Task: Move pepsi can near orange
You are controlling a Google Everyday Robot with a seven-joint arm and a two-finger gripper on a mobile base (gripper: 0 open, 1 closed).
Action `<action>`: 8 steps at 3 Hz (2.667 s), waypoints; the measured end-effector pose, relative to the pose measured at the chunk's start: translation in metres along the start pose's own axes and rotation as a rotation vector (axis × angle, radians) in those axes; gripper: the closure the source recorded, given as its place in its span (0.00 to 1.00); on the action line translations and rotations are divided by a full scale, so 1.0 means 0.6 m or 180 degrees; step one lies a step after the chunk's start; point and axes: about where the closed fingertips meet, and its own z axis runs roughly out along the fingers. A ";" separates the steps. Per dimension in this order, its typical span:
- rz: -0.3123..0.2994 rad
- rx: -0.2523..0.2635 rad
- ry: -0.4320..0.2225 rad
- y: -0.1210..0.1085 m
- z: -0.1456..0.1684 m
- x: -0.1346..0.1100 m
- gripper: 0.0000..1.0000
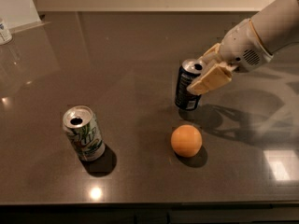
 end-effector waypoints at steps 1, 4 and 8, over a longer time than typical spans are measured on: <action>-0.0048 -0.0129 0.0001 0.026 0.021 -0.010 1.00; -0.0086 -0.0263 0.0103 0.063 0.063 -0.010 0.59; -0.0108 -0.0277 0.0103 0.070 0.068 -0.013 0.00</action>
Offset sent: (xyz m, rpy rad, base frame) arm -0.0238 0.0287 -0.0150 0.0063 0.0455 0.0651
